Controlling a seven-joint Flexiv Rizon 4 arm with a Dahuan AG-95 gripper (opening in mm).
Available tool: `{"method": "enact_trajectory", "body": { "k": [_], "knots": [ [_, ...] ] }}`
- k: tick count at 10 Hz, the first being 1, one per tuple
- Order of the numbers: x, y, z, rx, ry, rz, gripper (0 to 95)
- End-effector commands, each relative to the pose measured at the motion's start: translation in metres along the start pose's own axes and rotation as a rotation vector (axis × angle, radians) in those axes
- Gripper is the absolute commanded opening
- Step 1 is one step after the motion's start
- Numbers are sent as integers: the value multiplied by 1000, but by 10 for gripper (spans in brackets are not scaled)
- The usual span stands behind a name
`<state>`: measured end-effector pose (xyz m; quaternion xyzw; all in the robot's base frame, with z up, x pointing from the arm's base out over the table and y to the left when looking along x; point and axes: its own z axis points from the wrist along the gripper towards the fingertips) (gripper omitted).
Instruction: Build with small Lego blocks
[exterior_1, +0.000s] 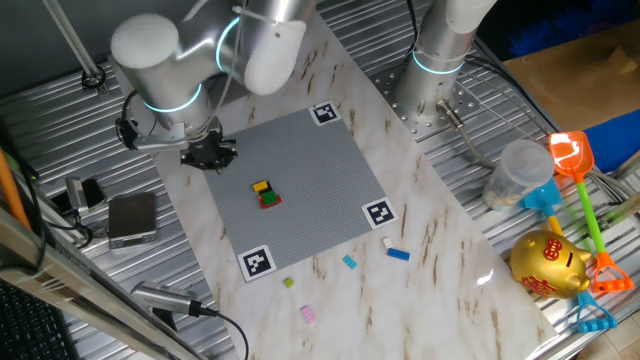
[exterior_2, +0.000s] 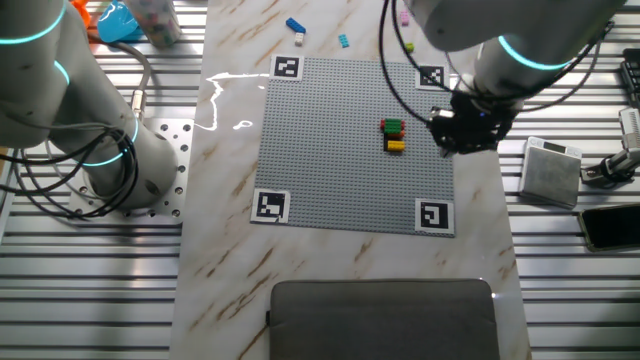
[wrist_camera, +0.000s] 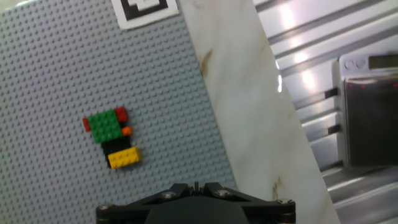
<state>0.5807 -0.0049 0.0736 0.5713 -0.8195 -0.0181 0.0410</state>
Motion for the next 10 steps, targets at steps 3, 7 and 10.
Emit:
{"method": "enact_trajectory", "body": {
  "k": [3,7,10],
  "knots": [
    [18,-9,4,-2,-14,-45,0],
    [27,-15,6,1,-19,-47,0],
    [30,-13,4,6,-4,-28,0]
  ]
}}
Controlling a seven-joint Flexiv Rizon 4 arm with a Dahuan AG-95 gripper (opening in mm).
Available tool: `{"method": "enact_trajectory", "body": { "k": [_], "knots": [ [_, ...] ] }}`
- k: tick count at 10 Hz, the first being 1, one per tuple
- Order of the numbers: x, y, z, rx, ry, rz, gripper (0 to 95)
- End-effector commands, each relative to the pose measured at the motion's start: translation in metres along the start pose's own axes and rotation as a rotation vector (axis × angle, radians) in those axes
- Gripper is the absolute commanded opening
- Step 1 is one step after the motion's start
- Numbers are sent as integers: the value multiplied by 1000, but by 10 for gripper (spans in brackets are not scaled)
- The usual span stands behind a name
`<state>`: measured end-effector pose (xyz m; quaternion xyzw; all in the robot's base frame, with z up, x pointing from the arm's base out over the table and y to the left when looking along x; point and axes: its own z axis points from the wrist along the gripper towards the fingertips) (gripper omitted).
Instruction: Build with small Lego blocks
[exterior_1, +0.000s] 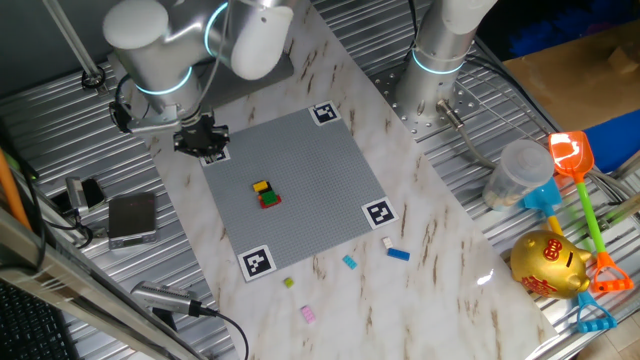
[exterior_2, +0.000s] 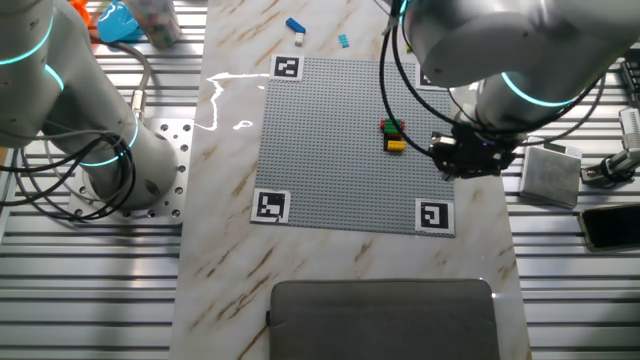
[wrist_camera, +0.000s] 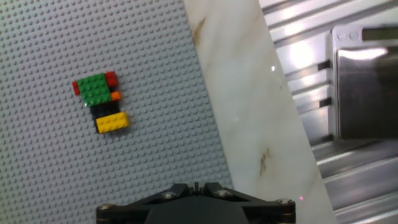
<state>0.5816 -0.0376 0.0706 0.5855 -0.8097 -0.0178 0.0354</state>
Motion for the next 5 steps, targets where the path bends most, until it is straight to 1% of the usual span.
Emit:
{"method": "enact_trajectory", "body": {
  "k": [1,3,4,5],
  "knots": [
    [0,-1,1,-12,-5,23,0],
    [0,-1,1,-13,-13,149,0],
    [0,-1,1,-10,-12,200,0],
    [0,-1,1,-1,1,252,0]
  ]
}}
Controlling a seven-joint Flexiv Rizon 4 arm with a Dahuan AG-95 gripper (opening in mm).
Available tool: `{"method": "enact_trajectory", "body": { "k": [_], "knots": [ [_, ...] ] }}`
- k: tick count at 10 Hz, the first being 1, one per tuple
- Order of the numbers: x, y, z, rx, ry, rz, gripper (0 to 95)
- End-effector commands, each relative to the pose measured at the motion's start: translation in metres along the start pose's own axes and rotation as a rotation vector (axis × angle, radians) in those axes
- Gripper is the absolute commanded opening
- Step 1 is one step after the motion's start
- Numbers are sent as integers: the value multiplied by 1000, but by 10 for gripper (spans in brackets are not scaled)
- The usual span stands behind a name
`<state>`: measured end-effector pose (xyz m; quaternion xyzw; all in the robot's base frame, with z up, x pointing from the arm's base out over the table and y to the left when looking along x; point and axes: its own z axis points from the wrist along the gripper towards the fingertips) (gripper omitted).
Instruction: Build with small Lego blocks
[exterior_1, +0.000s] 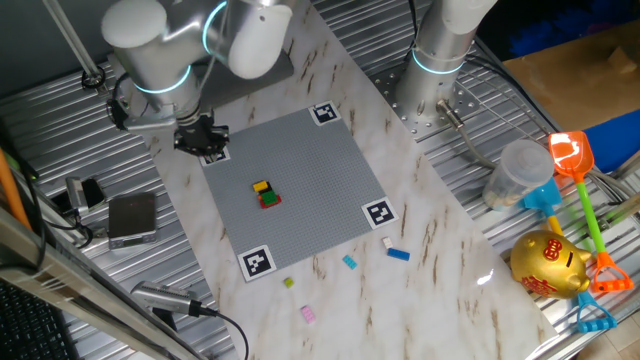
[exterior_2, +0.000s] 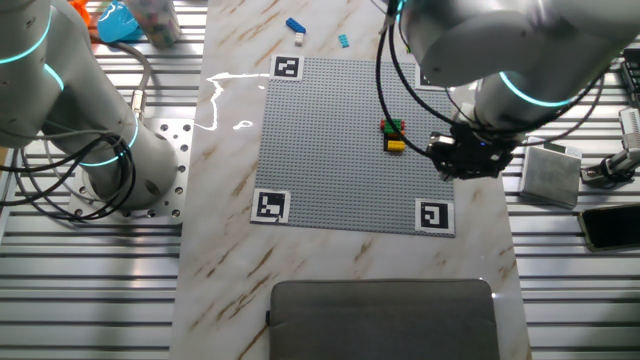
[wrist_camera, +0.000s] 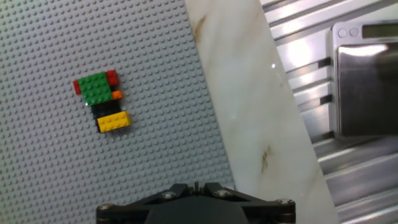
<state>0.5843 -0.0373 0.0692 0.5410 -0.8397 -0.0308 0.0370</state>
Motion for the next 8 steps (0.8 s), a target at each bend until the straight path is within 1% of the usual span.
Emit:
{"method": "enact_trajectory", "body": {
  "k": [1,2,3,4,5,7,8],
  "knots": [
    [2,1,-1,32,23,149,0],
    [2,1,-1,37,33,140,0],
    [2,0,0,40,27,153,0],
    [3,-5,1,43,20,155,0],
    [10,-24,4,41,12,125,0],
    [19,-55,2,33,17,81,0],
    [22,-69,4,31,10,69,0]
  ]
}}
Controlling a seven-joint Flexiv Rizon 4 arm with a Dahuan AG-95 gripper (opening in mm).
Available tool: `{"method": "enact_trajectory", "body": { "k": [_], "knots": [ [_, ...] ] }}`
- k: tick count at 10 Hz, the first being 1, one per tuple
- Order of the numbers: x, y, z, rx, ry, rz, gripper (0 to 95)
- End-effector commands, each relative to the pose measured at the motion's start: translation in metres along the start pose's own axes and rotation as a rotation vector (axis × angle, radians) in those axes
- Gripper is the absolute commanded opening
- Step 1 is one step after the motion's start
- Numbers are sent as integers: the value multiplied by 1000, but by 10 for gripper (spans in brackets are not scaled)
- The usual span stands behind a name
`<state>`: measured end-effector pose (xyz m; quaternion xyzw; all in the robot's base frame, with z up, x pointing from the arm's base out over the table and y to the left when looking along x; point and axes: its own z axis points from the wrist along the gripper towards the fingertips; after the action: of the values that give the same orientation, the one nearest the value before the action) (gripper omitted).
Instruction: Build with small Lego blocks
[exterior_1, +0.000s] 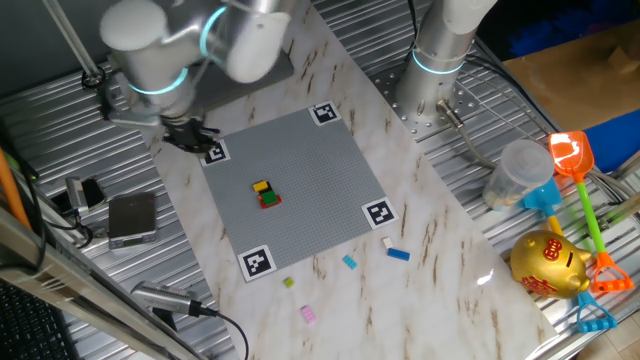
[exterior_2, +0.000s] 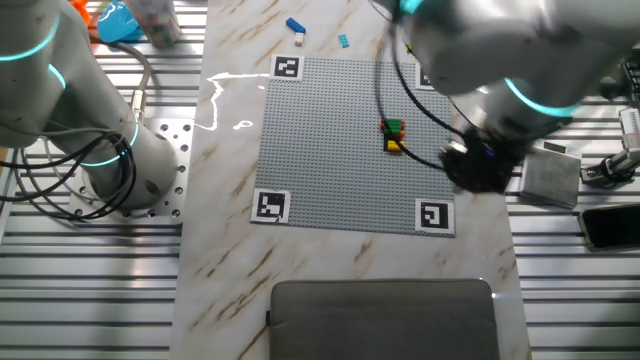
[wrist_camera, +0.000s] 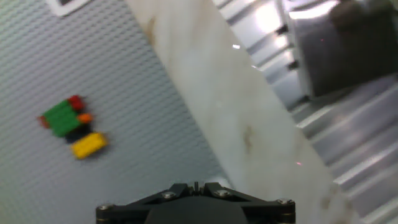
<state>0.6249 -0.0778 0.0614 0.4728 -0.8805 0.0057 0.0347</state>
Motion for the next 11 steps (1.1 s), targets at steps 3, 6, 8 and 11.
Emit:
{"method": "enact_trajectory", "body": {
  "k": [3,6,8,11],
  "knots": [
    [1,-16,4,-23,-8,-57,0],
    [2,-15,5,-28,-14,-44,0],
    [4,-13,7,-30,-14,-48,0],
    [6,-10,9,-28,-11,-45,0]
  ]
}}
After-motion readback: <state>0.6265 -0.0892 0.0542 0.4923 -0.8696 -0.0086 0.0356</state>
